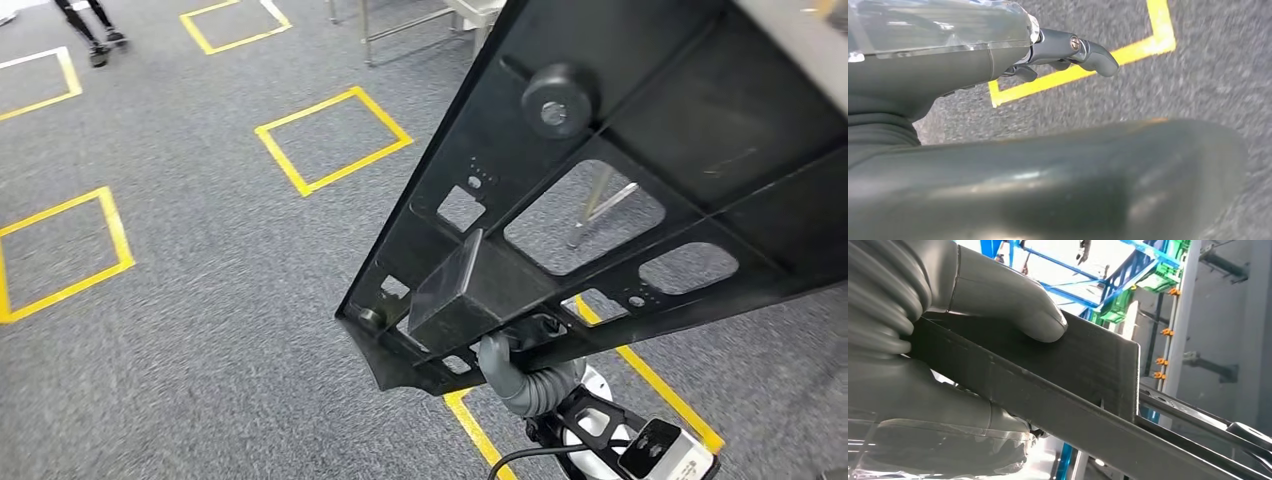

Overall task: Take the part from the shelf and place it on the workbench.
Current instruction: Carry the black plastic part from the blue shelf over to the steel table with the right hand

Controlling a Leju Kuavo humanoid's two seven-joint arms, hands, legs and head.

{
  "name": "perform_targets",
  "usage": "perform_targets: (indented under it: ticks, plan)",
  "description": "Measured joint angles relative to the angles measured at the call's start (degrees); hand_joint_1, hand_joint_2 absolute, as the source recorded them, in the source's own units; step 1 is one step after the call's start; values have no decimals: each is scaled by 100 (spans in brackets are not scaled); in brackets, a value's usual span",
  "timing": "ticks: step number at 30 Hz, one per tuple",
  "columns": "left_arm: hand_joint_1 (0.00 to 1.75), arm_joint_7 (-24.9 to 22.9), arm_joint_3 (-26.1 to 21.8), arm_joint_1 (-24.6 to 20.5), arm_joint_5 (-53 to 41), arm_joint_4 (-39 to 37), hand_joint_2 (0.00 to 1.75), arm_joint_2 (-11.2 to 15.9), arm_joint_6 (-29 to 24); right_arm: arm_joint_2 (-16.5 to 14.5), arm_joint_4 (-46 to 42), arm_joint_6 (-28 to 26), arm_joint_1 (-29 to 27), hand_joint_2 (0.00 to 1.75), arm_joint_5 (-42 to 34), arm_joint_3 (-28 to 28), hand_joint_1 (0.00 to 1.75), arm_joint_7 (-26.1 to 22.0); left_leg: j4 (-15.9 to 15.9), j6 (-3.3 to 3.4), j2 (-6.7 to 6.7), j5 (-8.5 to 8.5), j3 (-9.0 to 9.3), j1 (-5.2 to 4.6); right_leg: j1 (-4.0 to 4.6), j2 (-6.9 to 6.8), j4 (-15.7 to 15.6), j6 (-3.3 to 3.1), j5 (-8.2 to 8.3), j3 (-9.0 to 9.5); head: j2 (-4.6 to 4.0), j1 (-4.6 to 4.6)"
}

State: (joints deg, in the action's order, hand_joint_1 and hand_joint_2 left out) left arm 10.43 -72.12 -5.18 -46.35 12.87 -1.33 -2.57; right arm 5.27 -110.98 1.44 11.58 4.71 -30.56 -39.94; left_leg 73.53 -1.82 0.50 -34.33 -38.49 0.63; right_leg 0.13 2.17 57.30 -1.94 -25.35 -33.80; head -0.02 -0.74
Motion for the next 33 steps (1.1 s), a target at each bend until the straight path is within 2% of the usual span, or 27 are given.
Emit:
perform_targets:
  ticks: [1, 2, 3, 4, 5, 7, 8, 10, 12, 13, 14, 15, 16, 17, 18, 19, 20, 21, 23, 25, 27, 28, 29, 30, 31, 32, 33]
  plan:
    - [0, -10, -14, 0, -1, 1, 0, 40, -19, 0, 1, -16, -8, 175, 5, 0, 175, 0, -274, 9, -21, 215, 99, 2, 0, 66, 7, 6, -4, 11, 0, 0]
    - [0, -21, -26, -1, -10, 0, 0, 77, -28, -1, 1, -30, -11, 175, 9, 0, 175, 0, -687, 24, -86, 463, 269, 6, -3, 129, 15, 17, -12, 21, 0, 0]
    - [0, -32, -37, -2, -23, -1, 0, 108, -27, -1, 2, -38, -12, 175, 13, 0, 175, -1, -1089, 44, -191, 638, 442, 10, 5, 185, 31, 36, -23, 24, 0, 0]
    - [0, -43, -45, -3, -36, -1, 0, 132, -20, -2, 3, -43, -15, 175, 14, 1, 175, -1, -1382, 64, -283, 741, 572, 13, 5, 237, 45, 63, -28, 16, 0, 0]
    - [0, -57, -52, -4, -43, -2, 0, 146, -14, -3, 4, -42, -25, 175, 15, 1, 175, 0, -1537, 87, -348, 766, 639, 9, 1, 282, 54, 94, -27, -1, 0, 0]
    - [0, -88, -61, -13, -40, -2, 0, 160, -10, -4, 5, -27, -65, 175, 15, 1, 175, 1, -1592, 146, -324, 756, 662, -4, -19, 370, 50, 169, -8, -35, 0, 0]
    - [0, -99, -63, -21, -32, -2, 0, 160, -8, -4, 5, -14, -88, 175, 15, 1, 175, 1, -1615, 185, -275, 772, 668, -3, -26, 356, 70, 200, -20, -47, 0, 0]
    - [0, -111, -67, -27, -20, -2, 0, 156, 12, -7, 11, 34, -103, 175, 13, 1, 175, 1, -1663, 260, -172, 803, 685, 3, -22, 151, 344, 258, -200, -176, 0, 0]
    - [0, -92, -69, -9, -13, -2, 0, 143, 74, -17, 36, 99, -102, 175, 10, 1, 175, 1, -1677, 305, -54, 804, 687, -10, -37, -92, 1064, 306, -575, -523, 0, 0]
    - [0, -69, -70, 2, -10, -2, 0, 134, 113, -22, 56, 131, -105, 175, 10, 1, 175, 1, -1676, 315, 9, 800, 683, -17, -52, -134, 1442, 327, -724, -711, 0, 0]
    - [0, -44, -71, 8, -8, -2, 0, 126, 150, -26, 77, 154, -110, 175, 10, 1, 175, 1, -1674, 317, 69, 796, 680, -20, -65, -152, 1689, 343, -786, -837, 0, 0]
    - [0, -25, -71, 7, -7, -2, 0, 117, 173, -26, 97, 169, -112, 175, 10, 1, 175, 1, -1672, 314, 126, 791, 681, -21, -73, -165, 1718, 352, -738, -850, 0, 0]
    - [0, -13, -71, 3, -7, -2, 0, 109, 186, -26, 113, 178, -111, 175, 10, 1, 175, 1, -1671, 307, 176, 783, 688, -21, -80, -189, 1502, 351, -590, -736, 0, 0]
    - [0, -3, -71, -2, -8, -2, 0, 97, 192, -27, 122, 180, -110, 175, 10, 1, 175, 1, -1670, 294, 223, 773, 703, -21, -79, -252, 1096, 338, -388, -515, 0, 0]
    - [0, 7, -71, -5, -9, -2, 0, 86, 193, -27, 128, 184, -105, 175, 8, 1, 175, 1, -1667, 276, 266, 759, 719, -30, -60, -371, 656, 312, -234, -279, 0, 0]
    - [0, 15, -71, -5, -12, -2, 0, 77, 190, -31, 131, 188, -98, 175, 1, 1, 175, 1, -1663, 250, 301, 744, 732, -39, -36, -458, 302, 278, -123, -93, 0, 0]
    - [0, 22, -71, -6, -16, -2, 0, 69, 183, -34, 132, 192, -89, 175, -13, 1, 175, 0, -1659, 223, 339, 730, 743, -48, -9, -519, 89, 246, -76, 14, 0, 0]
    - [0, 24, -71, -7, -22, -2, 0, 66, 174, -37, 132, 194, -81, 175, -30, 2, 175, -1, -1659, 194, 377, 720, 751, -53, 17, -525, 25, 218, -85, 36, 0, 0]
    - [0, 23, -71, -14, -44, -2, 0, 57, 163, -41, 125, 196, -60, 175, -61, 4, 175, -1, -1654, 132, 434, 694, 767, -43, 14, -409, -3, 163, -59, 33, 0, 0]
    - [0, 17, -71, -16, -69, -2, 0, 52, 162, -46, 109, 220, -6, 175, -77, 5, 175, -1, -1431, 74, 291, 535, 692, -21, -16, -313, -52, 97, -28, 60, 0, 0]
    - [0, -5, -71, -3, -86, -2, 0, 52, 151, -55, 97, 276, 58, 175, -87, 5, 175, -1, -763, 33, 74, 186, 387, -2, -27, -217, -69, 50, -18, 76, 0, 0]
    - [0, -27, -71, 6, -91, -2, 0, 52, 141, -58, 96, 315, 78, 175, -89, 5, 175, -1, -368, 18, 27, 24, 189, 1, -24, -163, -64, 37, -20, 75, 0, 0]
    - [0, -48, -71, 14, -96, -2, 0, 49, 131, -59, 95, 353, 86, 175, -89, 5, 175, -1, -82, 5, 9, -53, 35, 3, -22, -102, -58, 35, -22, 76, 0, 0]
    - [0, -64, -71, 18, -102, -2, 0, 44, 125, -59, 95, 391, 97, 175, -90, 4, 175, -1, 7, -2, 1, -15, -31, 7, -22, -40, -48, 38, -26, 77, 0, 0]
    - [0, -75, -71, 18, -108, -2, 0, 38, 122, -60, 96, 424, 113, 175, -93, 3, 175, -1, -134, -5, -6, 135, 12, 14, -25, 26, -34, 47, -33, 81, 0, 0]
    - [0, -79, -71, 16, -114, -2, 0, 32, 126, -61, 96, 447, 136, 175, -98, 1, 175, -1, -476, -4, -45, 362, 154, 26, -29, 91, -16, 62, -44, 87, 0, 0]
    - [0, -79, -71, 14, -118, -2, 0, 26, 131, -64, 96, 465, 165, 175, -105, -1, 175, -1, -877, -1, -148, 557, 330, 42, -30, 151, 6, 83, -58, 87, 0, 0]
